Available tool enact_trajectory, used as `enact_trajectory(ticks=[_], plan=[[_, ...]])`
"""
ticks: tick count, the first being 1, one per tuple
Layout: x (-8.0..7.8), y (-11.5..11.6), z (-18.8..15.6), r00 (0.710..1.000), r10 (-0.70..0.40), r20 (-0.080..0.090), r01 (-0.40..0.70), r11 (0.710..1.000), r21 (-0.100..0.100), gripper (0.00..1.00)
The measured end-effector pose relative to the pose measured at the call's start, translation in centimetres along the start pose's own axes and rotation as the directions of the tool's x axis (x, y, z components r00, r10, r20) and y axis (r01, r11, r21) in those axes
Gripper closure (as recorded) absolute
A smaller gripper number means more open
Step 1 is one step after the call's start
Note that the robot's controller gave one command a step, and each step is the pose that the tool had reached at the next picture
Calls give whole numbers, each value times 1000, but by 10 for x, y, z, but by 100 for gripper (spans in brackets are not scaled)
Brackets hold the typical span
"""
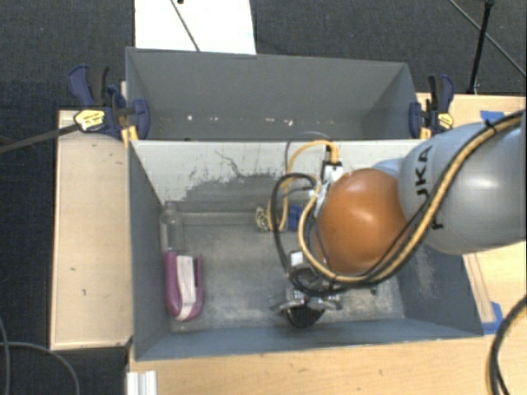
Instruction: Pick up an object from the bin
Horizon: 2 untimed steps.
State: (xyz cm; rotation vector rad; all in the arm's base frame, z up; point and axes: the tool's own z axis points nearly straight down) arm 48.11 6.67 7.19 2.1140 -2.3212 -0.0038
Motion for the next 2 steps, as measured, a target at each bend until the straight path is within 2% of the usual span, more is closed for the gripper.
enact_trajectory(ticks=[1, 2], plan=[[3, -4, -76, 998, 69, 3, -69, 998, 10, 100], [2, -12, -163, 996, 88, 4, -88, 996, 12, 100]])
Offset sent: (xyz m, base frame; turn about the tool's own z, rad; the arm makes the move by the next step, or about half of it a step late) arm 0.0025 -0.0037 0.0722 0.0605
